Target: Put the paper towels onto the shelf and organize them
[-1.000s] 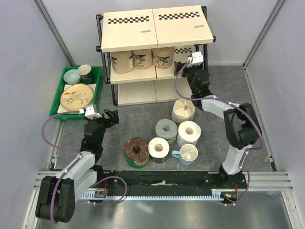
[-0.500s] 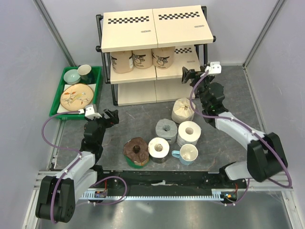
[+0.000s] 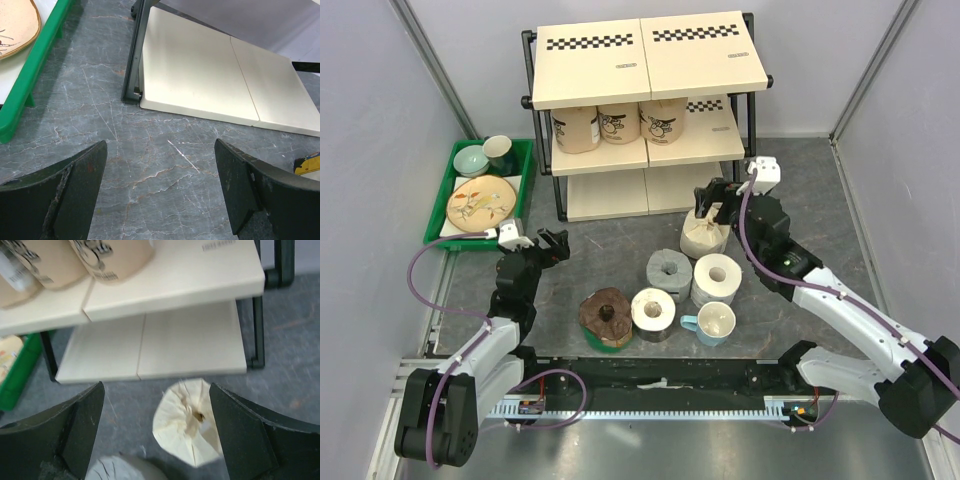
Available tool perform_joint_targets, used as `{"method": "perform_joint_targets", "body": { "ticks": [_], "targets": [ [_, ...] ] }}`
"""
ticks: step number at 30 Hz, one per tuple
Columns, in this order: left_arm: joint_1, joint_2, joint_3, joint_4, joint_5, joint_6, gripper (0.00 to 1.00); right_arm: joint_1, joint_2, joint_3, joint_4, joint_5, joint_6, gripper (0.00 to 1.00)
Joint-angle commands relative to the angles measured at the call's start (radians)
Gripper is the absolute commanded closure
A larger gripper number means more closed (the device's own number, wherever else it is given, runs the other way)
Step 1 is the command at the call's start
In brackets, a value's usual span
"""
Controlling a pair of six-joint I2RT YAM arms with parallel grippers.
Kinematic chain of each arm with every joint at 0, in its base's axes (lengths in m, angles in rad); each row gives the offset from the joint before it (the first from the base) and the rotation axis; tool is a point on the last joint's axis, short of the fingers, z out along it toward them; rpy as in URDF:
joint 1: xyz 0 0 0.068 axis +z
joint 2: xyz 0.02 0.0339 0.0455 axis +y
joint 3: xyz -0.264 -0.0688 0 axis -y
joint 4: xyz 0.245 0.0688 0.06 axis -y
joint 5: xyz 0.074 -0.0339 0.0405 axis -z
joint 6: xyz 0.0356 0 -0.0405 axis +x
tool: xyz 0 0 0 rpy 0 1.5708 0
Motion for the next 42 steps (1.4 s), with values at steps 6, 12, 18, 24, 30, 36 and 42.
{"method": "perform_joint_targets", "body": {
  "ticks": [6, 12, 18, 24, 30, 36, 42],
  "targets": [
    [0.000, 0.005, 0.019, 0.035, -0.005, -0.019, 0.05, 0.005, -0.019, 0.055, -0.447, 0.076, 0.206, 0.06],
    [0.000, 0.007, 0.019, 0.034, -0.005, -0.019, 0.05, 0.005, -0.029, 0.015, -0.466, -0.005, 0.224, 0.07],
    [0.000, 0.008, 0.019, 0.034, -0.005, -0.019, 0.05, 0.004, 0.002, 0.047, -0.496, -0.097, 0.187, 0.08],
    [0.000, 0.008, 0.019, 0.034, -0.005, -0.019, 0.05, 0.005, 0.054, 0.139, -0.715, 0.010, 0.262, 0.12],
    [0.002, 0.008, 0.019, 0.034, -0.005, -0.019, 0.05, 0.005, 0.039, 0.171, -0.880, 0.069, 0.341, 0.13],
    [0.000, 0.005, 0.019, 0.034, -0.008, -0.019, 0.05, 0.005, -0.039, 0.156, -0.966, 0.041, 0.382, 0.14],
    [0.000, 0.002, 0.015, 0.037, -0.010, -0.021, 0.05, 0.005, -0.062, 0.108, -0.980, -0.042, 0.368, 0.14]
  ]
}}
